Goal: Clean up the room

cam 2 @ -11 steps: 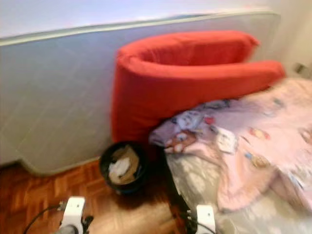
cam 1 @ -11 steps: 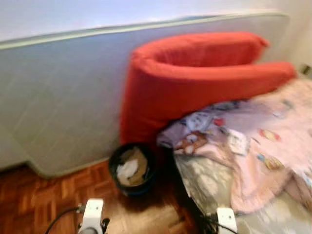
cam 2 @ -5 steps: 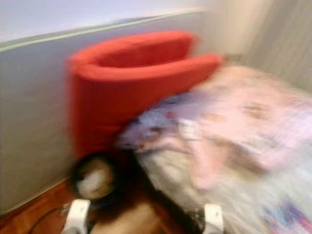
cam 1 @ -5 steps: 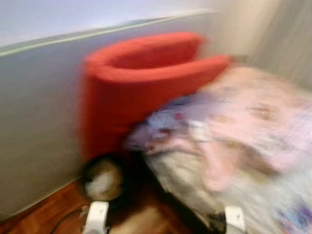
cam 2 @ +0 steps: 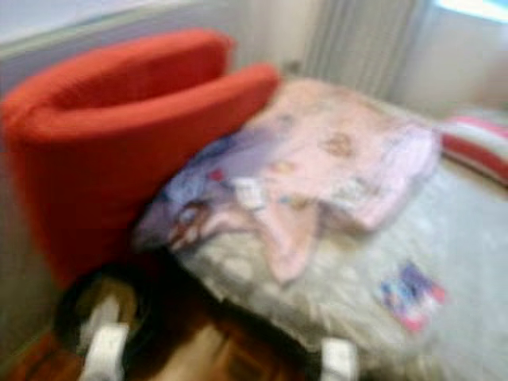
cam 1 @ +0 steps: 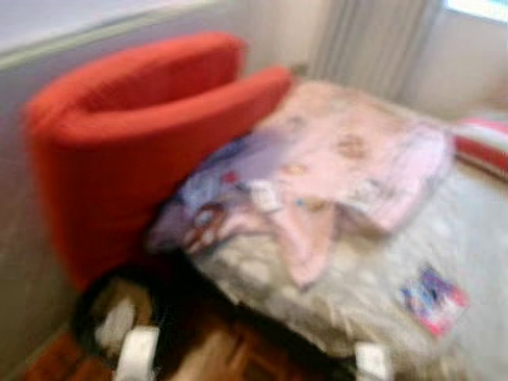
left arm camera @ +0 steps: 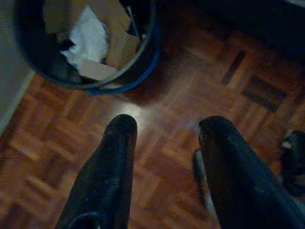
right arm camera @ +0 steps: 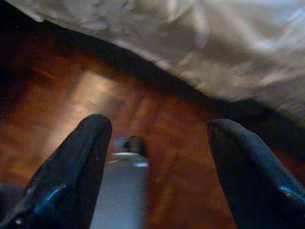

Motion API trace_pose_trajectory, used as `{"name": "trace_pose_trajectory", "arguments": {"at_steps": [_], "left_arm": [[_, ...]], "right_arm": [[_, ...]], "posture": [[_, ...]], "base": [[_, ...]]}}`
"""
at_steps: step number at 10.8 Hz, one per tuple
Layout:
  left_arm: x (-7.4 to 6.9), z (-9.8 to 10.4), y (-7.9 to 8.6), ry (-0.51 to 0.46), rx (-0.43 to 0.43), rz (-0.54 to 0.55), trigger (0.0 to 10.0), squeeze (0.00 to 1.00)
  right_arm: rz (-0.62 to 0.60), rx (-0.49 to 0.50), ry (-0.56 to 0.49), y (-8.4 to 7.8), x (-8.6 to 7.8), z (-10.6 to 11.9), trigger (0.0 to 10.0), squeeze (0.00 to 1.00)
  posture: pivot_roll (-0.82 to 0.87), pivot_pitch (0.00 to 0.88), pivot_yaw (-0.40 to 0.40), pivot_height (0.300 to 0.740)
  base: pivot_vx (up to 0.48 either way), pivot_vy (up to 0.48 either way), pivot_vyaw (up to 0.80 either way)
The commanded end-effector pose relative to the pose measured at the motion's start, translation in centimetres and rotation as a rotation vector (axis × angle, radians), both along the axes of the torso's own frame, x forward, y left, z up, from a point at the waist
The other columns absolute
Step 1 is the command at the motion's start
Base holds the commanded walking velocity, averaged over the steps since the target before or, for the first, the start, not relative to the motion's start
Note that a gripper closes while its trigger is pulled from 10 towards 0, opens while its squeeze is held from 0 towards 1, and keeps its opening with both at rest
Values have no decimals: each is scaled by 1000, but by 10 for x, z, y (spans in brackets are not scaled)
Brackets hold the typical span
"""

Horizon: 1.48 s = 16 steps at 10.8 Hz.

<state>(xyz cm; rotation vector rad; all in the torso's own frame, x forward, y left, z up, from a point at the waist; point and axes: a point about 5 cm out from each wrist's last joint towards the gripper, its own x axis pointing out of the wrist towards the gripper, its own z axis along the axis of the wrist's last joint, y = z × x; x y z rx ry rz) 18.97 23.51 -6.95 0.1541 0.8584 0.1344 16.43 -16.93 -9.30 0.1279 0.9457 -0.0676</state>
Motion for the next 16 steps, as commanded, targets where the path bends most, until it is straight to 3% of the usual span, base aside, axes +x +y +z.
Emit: {"name": "trace_pose_trajectory", "arguments": {"at_steps": [1, 3, 9, 12, 14, 16], "left_arm": [[4, 1, -5, -17, -19, 1, 10000, 0], [5, 3, -3, -35, -15, 14, 10000, 0], [13, 5, -13, -49, -41, -48, 10000, 0], [9, 2, -15, -38, -47, -62, 10000, 0], [2, -1, -14, -25, -49, -61, 10000, 0], [6, 1, -13, -32, -45, -54, 10000, 0]], "right_arm": [[-21, -15, 2, -7, 0, 1, 10000, 0], [34, -7, -12, 2, 7, 3, 10000, 0], [-47, -27, -16, -13, 1, 2, 10000, 0], [-33, -36, -6, -15, -3, 1, 10000, 0], [-39, -22, -23, -13, -1, 1, 10000, 0], [-43, -25, -38, -13, 5, 4, 10000, 0]], "posture": [[153, 74, -19, 740], [195, 83, -12, 740], [91, 39, 15, 740], [100, 51, 14, 740], [102, 52, 14, 740], [100, 59, 9, 740]], "base": [[0, 0, -775], [0, 0, -387], [0, 0, -114], [0, -242, -758], [0, -244, 0], [0, -244, 0]]}}
